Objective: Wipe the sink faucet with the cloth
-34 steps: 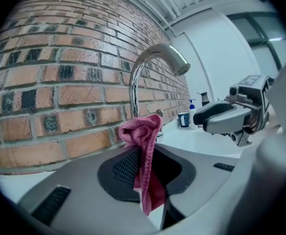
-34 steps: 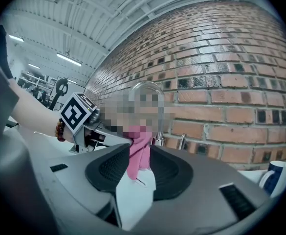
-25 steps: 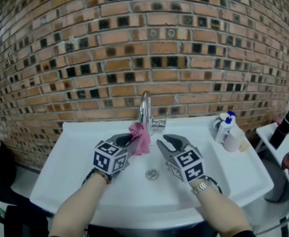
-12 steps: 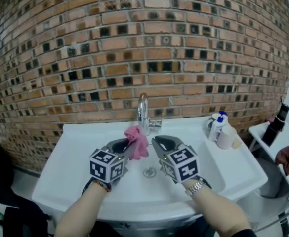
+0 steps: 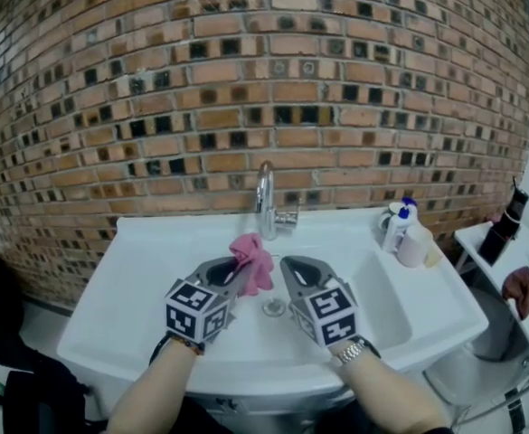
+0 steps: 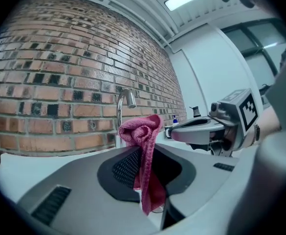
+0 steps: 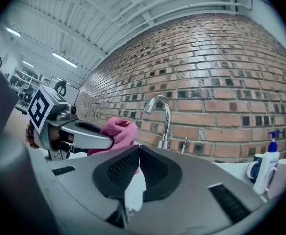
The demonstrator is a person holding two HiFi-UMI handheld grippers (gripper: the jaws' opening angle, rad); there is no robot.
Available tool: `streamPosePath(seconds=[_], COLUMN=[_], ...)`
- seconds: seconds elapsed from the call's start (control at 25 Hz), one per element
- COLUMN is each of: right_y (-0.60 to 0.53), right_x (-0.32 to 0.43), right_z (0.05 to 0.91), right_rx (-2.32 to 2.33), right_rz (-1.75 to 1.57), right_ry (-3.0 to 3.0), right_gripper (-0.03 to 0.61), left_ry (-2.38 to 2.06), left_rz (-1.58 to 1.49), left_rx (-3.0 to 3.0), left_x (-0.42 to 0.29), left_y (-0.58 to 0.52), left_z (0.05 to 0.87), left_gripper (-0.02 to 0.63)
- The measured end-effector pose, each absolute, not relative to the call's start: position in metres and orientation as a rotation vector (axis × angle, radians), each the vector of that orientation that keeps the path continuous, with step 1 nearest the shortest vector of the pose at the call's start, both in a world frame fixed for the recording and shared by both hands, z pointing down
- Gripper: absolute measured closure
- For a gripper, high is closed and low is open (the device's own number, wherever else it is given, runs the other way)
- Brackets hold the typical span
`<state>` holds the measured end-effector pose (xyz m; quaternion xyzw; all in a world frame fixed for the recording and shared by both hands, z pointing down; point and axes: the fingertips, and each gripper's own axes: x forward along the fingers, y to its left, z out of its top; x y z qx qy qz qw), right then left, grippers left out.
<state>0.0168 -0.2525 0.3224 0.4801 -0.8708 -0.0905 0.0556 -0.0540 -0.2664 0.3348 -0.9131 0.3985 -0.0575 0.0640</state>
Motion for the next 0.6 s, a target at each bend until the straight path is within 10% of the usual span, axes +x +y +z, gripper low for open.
streamPosePath(seconds=[0.6], right_y=[-0.2496], right_x=[0.0181], right_z=[0.3299], right_rx=[1.423], right_rz=[-0.261], right_ry=[-2.647], right_gripper=[0.566], left_ry=[1.154], left_rz=[-0.233], left_rx=[-2.692], left_x=[-0.0508], left_y=[-0.2595], left_z=[0.3362], left_gripper=[0.541])
